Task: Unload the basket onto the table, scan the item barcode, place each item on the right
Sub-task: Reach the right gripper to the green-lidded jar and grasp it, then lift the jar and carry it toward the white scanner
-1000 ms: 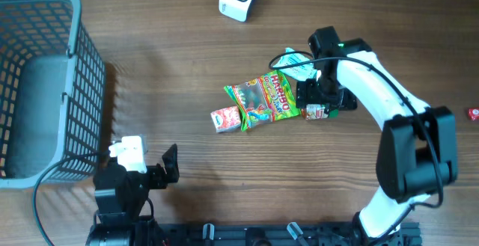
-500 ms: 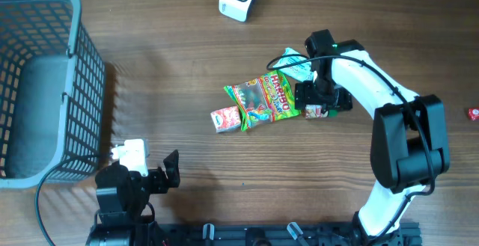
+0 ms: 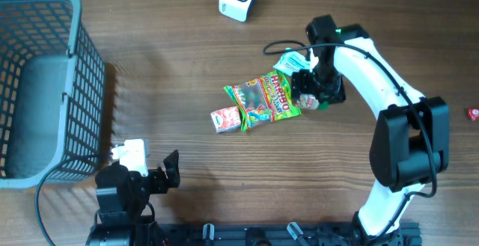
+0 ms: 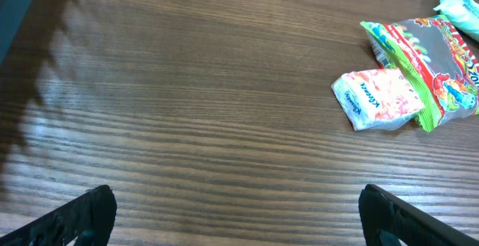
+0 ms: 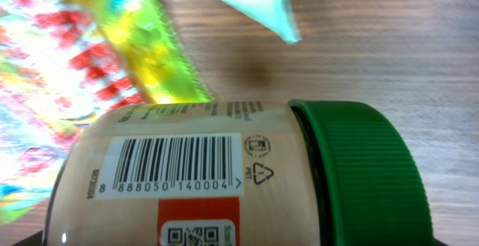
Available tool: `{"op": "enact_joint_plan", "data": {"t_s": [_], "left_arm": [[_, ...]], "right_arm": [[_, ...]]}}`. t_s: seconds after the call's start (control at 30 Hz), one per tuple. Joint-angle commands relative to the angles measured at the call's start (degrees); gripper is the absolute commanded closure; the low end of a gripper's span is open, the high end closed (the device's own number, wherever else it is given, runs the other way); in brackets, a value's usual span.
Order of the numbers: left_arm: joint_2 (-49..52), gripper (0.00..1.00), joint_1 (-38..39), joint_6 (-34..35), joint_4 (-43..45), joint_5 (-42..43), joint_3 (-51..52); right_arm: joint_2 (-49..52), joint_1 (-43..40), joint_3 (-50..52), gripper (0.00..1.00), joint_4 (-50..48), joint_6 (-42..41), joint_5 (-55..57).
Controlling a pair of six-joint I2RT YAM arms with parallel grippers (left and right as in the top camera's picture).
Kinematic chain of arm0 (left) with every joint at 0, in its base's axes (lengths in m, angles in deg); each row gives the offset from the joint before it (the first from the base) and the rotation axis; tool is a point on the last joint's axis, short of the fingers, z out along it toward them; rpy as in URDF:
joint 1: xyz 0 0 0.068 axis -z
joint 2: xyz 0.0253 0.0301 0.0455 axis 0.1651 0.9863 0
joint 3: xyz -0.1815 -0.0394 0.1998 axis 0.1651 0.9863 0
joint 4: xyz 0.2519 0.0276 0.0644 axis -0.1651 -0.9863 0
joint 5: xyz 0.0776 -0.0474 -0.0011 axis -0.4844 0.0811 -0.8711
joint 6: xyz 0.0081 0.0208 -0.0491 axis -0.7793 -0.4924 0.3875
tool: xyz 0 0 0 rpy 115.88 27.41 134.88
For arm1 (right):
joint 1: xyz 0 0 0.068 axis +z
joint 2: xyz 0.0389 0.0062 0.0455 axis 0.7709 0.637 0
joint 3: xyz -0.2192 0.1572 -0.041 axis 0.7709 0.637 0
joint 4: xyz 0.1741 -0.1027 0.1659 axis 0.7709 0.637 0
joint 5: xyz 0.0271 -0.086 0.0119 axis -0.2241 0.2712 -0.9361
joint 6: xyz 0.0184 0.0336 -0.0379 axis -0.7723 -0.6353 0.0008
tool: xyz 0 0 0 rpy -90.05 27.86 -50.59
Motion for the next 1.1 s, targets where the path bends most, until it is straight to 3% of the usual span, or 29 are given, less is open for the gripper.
{"op": "enact_joint_plan", "data": {"t_s": [0.0, 0.23, 0.43, 0.53, 0.73, 0.83, 1.07], "left_arm": [[-0.20, 0.00, -0.37, 0.52, -0.04, 0.68, -0.02], [-0.20, 0.00, -0.37, 0.52, -0.04, 0.68, -0.02], [-0.20, 0.00, -0.37, 0.52, -0.04, 0.68, -0.02], [-0.20, 0.00, -0.37, 0.52, -0.04, 0.68, -0.02], [-0.20, 0.00, -0.37, 0.52, -0.04, 0.68, -0.02], [-0.20, 0.00, -0.37, 0.52, -0.04, 0.68, -0.02], [-0.20, 0.00, -0.37, 0.52, -0.04, 0.68, -0.02]], "right_arm": [[-0.09, 0.11, -5.05, 0.21, 4.66, 0.24, -15.54], [-0.09, 0.13, -5.16, 0.20, 4.74, 13.00, -41.66], [-0.09, 0.13, -5.16, 0.20, -1.75, 35.01, -67.69], [-0.09, 0.13, -5.16, 0.11, -5.84, 44.98, -78.64], [-0.09, 0.87, -5.16, 0.12, -12.59, 56.06, -85.33], [-0.09, 2.58, -5.16, 0.19, -17.68, 56.59, -85.24], [-0.09, 8.28, -5.16, 0.18, -35.54, 54.71, -85.29]]}}
